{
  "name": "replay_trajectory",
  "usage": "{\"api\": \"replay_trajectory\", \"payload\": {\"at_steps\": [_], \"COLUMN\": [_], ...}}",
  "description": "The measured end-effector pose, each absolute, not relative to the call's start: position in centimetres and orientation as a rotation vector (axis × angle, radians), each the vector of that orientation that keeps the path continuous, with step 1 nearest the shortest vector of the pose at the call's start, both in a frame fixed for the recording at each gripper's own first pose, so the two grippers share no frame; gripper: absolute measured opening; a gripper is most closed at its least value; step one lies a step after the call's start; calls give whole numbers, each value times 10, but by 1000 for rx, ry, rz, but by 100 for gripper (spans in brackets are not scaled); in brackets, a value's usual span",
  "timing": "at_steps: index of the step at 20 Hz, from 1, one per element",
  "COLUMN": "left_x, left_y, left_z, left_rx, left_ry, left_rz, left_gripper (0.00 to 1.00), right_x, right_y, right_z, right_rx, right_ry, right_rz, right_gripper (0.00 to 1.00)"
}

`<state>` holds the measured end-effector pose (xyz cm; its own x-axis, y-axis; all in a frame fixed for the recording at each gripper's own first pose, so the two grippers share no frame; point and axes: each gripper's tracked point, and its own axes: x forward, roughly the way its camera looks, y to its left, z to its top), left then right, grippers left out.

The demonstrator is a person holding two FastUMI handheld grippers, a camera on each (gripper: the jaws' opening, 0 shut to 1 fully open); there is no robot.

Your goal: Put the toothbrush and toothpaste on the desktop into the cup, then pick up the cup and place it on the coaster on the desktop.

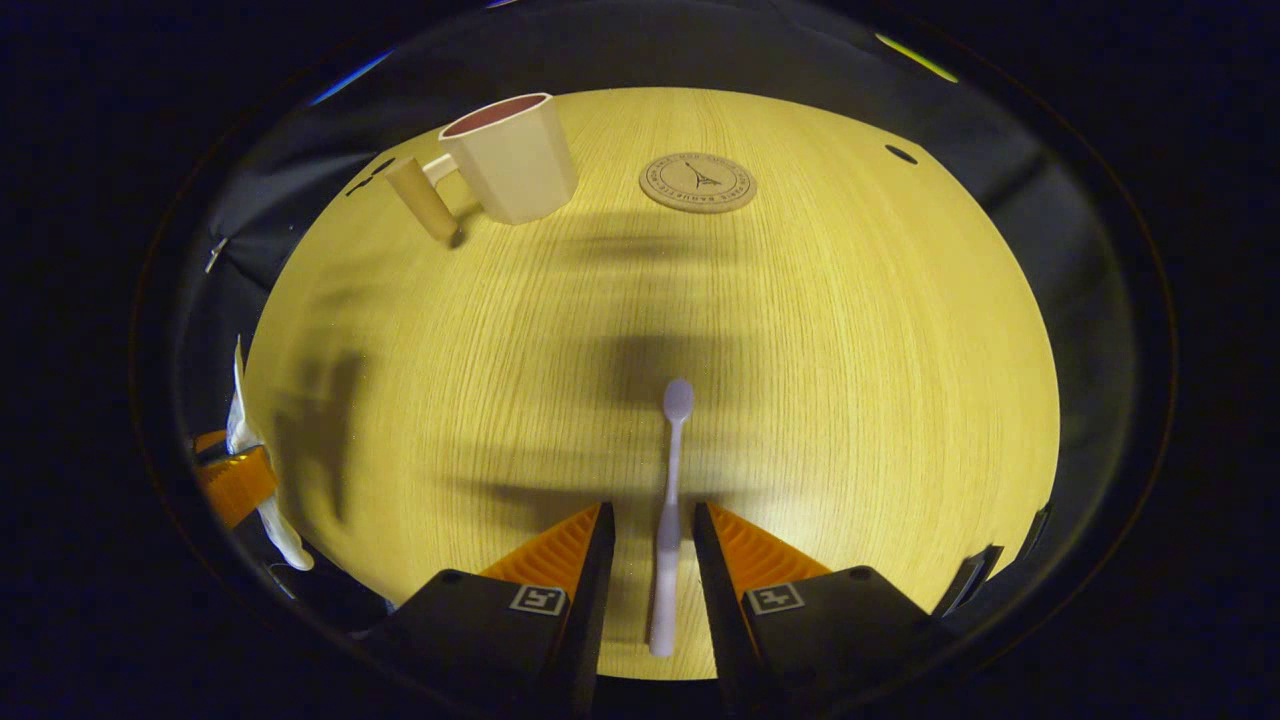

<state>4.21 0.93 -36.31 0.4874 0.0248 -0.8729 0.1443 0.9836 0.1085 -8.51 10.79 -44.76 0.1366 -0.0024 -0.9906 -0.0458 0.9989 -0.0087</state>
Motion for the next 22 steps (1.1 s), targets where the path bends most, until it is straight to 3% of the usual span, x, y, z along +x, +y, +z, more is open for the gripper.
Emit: {"api": "replay_trajectory", "payload": {"at_steps": [1,2,3,4,6,8,14,22], "left_x": [42,42,42,41,42,43,47,112], "left_y": [9,9,8,10,10,9,7,-25], "left_z": [-363,-363,-362,-365,-364,-363,-350,-288], "left_rx": [174,173,170,168,164,157,113,38], "left_ry": [1060,1060,1058,1054,1045,1032,951,700], "left_rz": [-70,-68,-66,-64,-62,-59,-55,-87], "left_gripper": [16,16,16,16,16,16,16,16], "right_x": [-82,-83,-84,-84,-86,-87,-72,-19], "right_y": [109,108,107,104,102,102,106,103], "right_z": [-449,-446,-448,-446,-448,-450,-428,-332], "right_rx": [-53,-52,-47,-34,-7,-13,111,313], "right_ry": [1416,1422,1432,1445,1459,1457,1319,963], "right_rz": [38,40,27,6,-22,-18,-27,122], "right_gripper": [60,49,49,42,15,10,7,7]}}
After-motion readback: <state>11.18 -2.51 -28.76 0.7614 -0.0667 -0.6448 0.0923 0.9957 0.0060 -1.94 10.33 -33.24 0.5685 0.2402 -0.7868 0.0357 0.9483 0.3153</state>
